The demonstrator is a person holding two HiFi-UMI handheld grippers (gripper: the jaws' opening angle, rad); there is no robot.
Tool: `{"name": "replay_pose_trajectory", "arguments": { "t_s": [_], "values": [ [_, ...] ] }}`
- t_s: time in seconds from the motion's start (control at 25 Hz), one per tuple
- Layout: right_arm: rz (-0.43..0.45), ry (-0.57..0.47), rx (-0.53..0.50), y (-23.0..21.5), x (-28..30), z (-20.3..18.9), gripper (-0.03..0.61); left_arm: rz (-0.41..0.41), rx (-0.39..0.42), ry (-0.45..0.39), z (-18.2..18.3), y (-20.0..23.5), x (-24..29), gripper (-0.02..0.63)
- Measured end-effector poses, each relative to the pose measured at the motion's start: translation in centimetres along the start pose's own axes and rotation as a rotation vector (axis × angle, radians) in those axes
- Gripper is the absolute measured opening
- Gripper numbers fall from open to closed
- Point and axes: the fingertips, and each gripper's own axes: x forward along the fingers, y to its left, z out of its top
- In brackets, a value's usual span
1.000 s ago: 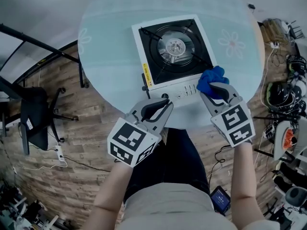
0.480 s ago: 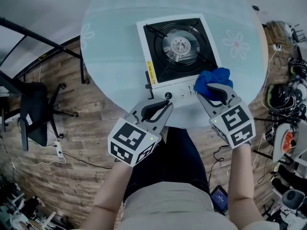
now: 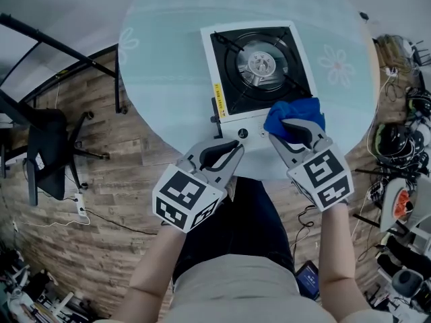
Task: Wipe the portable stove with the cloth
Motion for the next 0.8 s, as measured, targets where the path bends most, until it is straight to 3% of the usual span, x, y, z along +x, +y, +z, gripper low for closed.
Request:
{"name": "replay_pose_trajectory", "arguments": {
  "t_s": [0.8],
  "values": [
    [0.168,0.001,-0.1,5.4,3.2,3.5,0.109,0.057,-0.053,-0.05,-0.2,2.5,-1.7,0.048]
  ]
}}
